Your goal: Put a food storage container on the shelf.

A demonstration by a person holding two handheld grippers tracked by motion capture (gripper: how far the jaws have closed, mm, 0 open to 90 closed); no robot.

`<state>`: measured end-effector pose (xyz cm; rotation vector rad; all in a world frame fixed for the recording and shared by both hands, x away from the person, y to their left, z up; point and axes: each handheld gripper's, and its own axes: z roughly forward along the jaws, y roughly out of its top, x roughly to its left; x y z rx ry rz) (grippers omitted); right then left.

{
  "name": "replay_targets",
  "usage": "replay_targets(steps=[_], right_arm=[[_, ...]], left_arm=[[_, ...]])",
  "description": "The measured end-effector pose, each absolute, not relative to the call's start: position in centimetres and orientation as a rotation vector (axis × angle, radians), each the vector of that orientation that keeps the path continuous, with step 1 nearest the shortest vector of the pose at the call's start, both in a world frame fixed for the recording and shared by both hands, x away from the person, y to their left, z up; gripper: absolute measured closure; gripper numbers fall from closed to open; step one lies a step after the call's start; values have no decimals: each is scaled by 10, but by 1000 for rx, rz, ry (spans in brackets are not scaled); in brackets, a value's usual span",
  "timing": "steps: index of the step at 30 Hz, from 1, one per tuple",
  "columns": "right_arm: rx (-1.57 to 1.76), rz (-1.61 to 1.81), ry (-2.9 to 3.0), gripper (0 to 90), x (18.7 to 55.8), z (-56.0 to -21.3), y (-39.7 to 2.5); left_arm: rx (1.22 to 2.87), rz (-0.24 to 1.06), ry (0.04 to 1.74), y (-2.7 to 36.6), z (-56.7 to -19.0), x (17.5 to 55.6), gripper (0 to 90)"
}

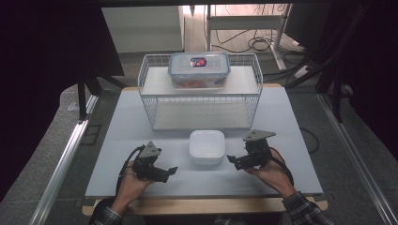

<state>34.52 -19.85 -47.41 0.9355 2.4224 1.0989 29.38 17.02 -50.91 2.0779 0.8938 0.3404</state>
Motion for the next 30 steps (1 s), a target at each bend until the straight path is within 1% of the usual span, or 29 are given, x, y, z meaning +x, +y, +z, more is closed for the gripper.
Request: replay_targets(steps=[3, 5, 6, 7, 8, 9, 10, 12, 18, 19, 21, 22, 23, 26, 28, 30], right_arm=[[940, 1110, 2431, 26, 347, -471, -197], [926, 1116, 2427, 46, 347, -467, -194], [913, 1128, 2419, 83, 347, -463, -192], [913, 1128, 2419, 83, 347, -463, -192], [911, 1146, 2415, 118, 349, -459, -189], [911, 1146, 2415, 118, 349, -459, -189], [910, 1151, 2417, 140, 350, -458, -188], [923, 1152, 2444, 192, 357, -457, -183], [942, 1171, 2485, 199, 369, -459, -175], [946, 1170, 2493, 212, 372, -460, -174], [969, 1183, 2501, 213, 378, -464, -173], [987, 1196, 2508, 203, 383, -468, -172], [987, 1196, 2508, 203, 383, -468, -172], [1028, 1220, 2541, 179, 389, -475, -172], [1063, 1243, 2574, 165, 391, -479, -171], [1072, 1217, 2611, 159, 391, -484, -167]], left_arm=[[2058, 340, 881, 166, -501, 299, 37], [2045, 332, 870, 161, -493, 306, 60], [2044, 335, 863, 157, -488, 312, 80], [2044, 335, 863, 157, -488, 312, 93], [2044, 339, 847, 152, -483, 321, 114], [2044, 339, 847, 152, -483, 321, 125], [2047, 347, 841, 147, -481, 326, 125], [2049, 361, 843, 140, -478, 334, 169], [2039, 302, 868, 124, -480, 360, 191], [2039, 294, 870, 123, -482, 363, 191], [2032, 234, 873, 121, -486, 371, 186], [2028, 201, 883, 119, -490, 375, 167], [2028, 201, 883, 119, -490, 375, 157], [2054, 142, 880, 115, -498, 378, 139], [2048, 72, 875, 113, -503, 380, 117], [2028, -12, 872, 112, -506, 381, 146]])
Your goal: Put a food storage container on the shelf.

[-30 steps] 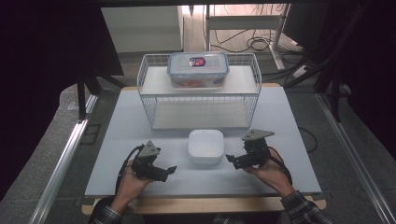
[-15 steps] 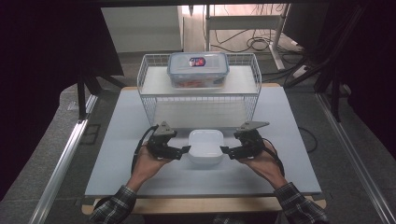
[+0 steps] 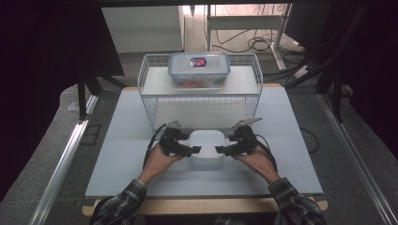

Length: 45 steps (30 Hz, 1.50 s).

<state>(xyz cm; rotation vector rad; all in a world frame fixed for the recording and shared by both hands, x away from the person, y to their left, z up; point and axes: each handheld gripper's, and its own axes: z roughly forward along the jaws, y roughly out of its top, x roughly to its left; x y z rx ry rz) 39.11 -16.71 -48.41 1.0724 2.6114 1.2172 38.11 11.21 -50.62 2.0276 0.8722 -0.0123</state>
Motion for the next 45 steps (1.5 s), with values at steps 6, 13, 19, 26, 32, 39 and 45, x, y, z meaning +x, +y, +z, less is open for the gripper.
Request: replay_targets(steps=[6, 13, 19, 26, 32, 39, 45], right_arm=[[1128, 1219, 2630, 318, 380, -482, -165], [1243, 1282, 2564, 610, 369, -475, -178], [1185, 1283, 2421, 772, 361, -472, -179], [1187, 1301, 2359, 770, 360, -475, -176], [1178, 1348, 2331, 772, 358, -472, -175], [1146, 1397, 2278, 772, 354, -459, -173], [1106, 1422, 2251, 772, 355, -447, -171]], left_arm=[[2018, -96, 900, 118, -506, 373, 277], [1954, -35, 955, 131, -497, 353, 606], [1918, 125, 1021, 125, -496, 347, 784], [1876, 120, 1050, 125, -497, 347, 785], [1845, 170, 1039, 128, -489, 342, 784], [1824, 237, 1022, 129, -474, 337, 784], [1813, 283, 1005, 130, -460, 336, 784]])
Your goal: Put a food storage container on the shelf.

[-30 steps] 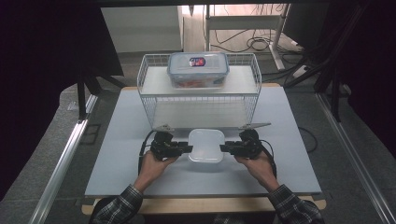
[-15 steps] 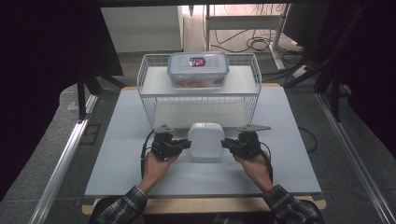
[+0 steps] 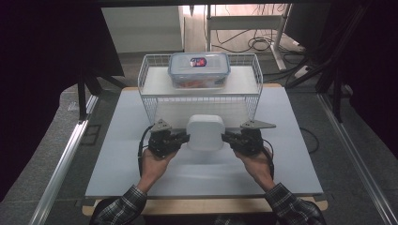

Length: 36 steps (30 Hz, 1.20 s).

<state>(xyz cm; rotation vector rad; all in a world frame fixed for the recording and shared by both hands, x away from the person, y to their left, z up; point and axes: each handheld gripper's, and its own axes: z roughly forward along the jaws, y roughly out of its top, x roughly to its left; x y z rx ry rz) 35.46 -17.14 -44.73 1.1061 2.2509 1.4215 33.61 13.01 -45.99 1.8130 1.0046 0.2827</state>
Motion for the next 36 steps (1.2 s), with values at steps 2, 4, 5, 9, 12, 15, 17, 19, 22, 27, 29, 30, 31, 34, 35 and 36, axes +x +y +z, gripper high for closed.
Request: replay_targets(steps=[2, 4, 5, 9, 12, 15, 17, 19, 22, 27, 29, 30, 31, 34, 35, 36], right_arm=[[1093, 1430, 2245, 771, 356, -443, -171], [1079, 1442, 2239, 771, 357, -437, -169], [1072, 1446, 2237, 771, 357, -434, -168], [1044, 1458, 2220, 771, 360, -422, -163], [1026, 1474, 2209, 771, 363, -413, -161], [1020, 1484, 2203, 771, 366, -403, -159], [1016, 1489, 2197, 771, 368, -398, -158], [1009, 1496, 2190, 771, 370, -392, -158], [998, 1498, 2183, 771, 372, -382, -157], [986, 1511, 2171, 770, 374, -369, -156], [981, 1516, 2169, 769, 376, -364, -156], [981, 1520, 2167, 769, 378, -360, -155], [982, 1525, 2165, 769, 378, -358, -155], [975, 1536, 2153, 769, 382, -348, -154], [972, 1538, 2149, 769, 383, -345, -154], [970, 1543, 2144, 768, 384, -341, -154]], left_arm=[[1817, 287, 995, 132, -455, 337, 785], [1810, 292, 990, 135, -450, 337, 784], [1810, 300, 987, 136, -447, 338, 784], [1806, 329, 974, 140, -433, 339, 785], [1803, 348, 970, 142, -422, 340, 784], [1799, 366, 966, 143, -412, 342, 784], [1795, 373, 965, 144, -406, 343, 784], [1788, 379, 962, 144, -400, 345, 784], [1775, 389, 955, 145, -393, 345, 784], [1767, 410, 949, 146, -379, 347, 784], [1768, 421, 943, 146, -371, 348, 784], [1769, 425, 941, 146, -369, 348, 784], [1769, 430, 938, 146, -365, 349, 784], [1768, 448, 931, 147, -353, 352, 784], [1768, 451, 927, 148, -349, 354, 784], [1766, 453, 924, 148, -345, 355, 784]])
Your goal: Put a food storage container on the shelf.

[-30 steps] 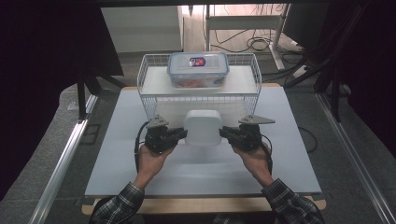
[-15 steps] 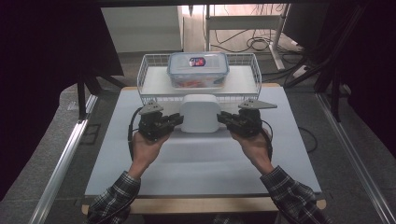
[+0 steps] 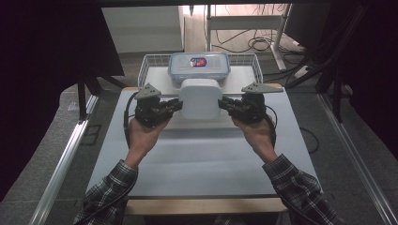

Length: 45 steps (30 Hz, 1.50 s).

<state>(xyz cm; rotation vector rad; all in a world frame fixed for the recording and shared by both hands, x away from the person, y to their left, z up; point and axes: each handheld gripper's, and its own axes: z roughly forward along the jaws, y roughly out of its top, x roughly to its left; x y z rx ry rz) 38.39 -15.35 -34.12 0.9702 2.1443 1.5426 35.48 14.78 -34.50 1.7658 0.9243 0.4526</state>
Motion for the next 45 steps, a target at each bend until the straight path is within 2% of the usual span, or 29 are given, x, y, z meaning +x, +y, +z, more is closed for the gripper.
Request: replay_targets(steps=[26, 45], right_arm=[[949, 1576, 2046, 766, 416, -254, -143], [1034, 1572, 2047, 738, 455, -246, -137]], left_arm=[[1701, 427, 915, 157, -267, 396, 783], [1686, 361, 982, 160, -260, 439, 747]])
